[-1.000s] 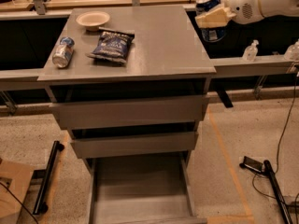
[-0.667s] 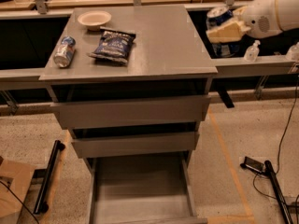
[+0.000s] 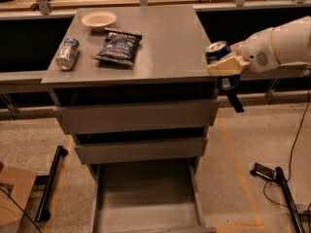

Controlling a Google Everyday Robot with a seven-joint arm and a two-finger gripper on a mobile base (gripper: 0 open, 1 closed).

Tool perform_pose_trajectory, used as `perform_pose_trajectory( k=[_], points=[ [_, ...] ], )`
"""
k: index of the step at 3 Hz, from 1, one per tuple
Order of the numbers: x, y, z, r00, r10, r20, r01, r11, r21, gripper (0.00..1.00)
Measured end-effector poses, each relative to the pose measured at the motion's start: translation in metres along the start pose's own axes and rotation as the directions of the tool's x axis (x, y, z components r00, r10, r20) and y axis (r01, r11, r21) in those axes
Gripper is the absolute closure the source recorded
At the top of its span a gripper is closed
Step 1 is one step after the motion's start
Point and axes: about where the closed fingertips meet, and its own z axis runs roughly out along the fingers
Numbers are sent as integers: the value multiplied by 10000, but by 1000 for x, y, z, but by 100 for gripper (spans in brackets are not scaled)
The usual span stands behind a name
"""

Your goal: Place pepsi can into bottom drawer

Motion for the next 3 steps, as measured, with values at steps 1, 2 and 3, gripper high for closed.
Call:
perform_pose_trajectory(
  k=[1,2,3],
  points=[
    [3,1,3,9996,-53,-278,49,9999,-151,100],
    [20,14,1,9995,151,-292,-155,9998,-129,100],
    [65,43,11,9967,817,-23,-817,9965,-181,100]
  ],
)
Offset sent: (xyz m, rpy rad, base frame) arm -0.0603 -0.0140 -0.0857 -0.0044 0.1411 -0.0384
